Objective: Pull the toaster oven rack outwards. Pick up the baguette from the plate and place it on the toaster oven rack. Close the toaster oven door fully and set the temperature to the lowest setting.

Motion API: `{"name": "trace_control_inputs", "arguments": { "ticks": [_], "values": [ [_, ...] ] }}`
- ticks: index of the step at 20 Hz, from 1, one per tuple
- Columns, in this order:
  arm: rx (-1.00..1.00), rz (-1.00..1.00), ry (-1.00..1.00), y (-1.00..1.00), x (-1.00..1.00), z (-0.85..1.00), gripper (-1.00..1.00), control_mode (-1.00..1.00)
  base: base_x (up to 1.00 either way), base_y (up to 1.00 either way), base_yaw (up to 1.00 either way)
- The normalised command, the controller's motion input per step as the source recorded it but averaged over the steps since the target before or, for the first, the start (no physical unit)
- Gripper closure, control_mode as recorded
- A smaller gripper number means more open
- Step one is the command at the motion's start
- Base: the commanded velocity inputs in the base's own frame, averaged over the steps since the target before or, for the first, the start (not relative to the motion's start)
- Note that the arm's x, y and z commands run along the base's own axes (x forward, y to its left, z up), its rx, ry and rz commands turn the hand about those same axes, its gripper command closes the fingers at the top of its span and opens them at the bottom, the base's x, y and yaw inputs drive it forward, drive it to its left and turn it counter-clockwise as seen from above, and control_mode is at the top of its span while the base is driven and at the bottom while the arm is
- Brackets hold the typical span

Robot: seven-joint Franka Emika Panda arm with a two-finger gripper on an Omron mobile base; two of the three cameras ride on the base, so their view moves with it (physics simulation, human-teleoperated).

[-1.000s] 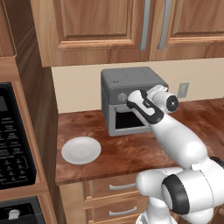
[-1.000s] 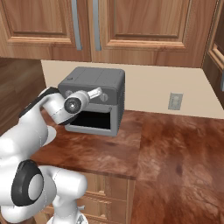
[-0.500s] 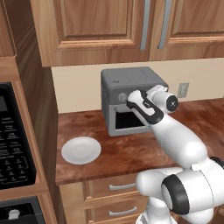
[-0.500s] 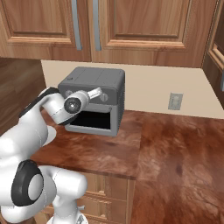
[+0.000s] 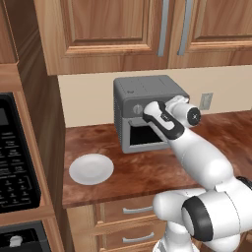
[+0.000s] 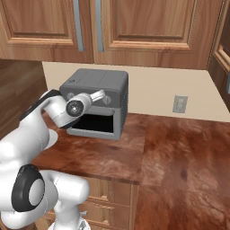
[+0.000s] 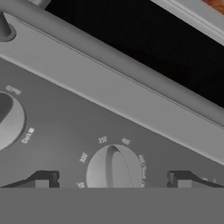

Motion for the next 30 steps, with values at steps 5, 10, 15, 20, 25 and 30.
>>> {"name": "trace_control_inputs", "arguments": {
  "ticks": [5,10,15,20,25,30],
  "values": [
    [0.01,0.01,0.0,-0.11,0.0,0.0,-1.0,-1.0,0.0,0.0,0.0],
    [0.0,0.0,0.0,0.0,0.0,0.0,-1.0,-1.0,0.0,0.0,0.0],
    [0.0,0.0,0.0,0.01,0.0,0.0,-1.0,-1.0,0.0,0.0,0.0],
    [-0.01,0.0,0.0,0.06,0.0,0.0,-1.0,-1.0,0.0,0.0,0.0],
    [0.0,0.0,0.0,0.05,0.0,0.0,-1.0,-1.0,0.0,0.0,0.0],
    [0.0,0.0,0.0,0.07,0.0,0.0,-1.0,-1.0,0.0,0.0,0.0]
  ]
}}
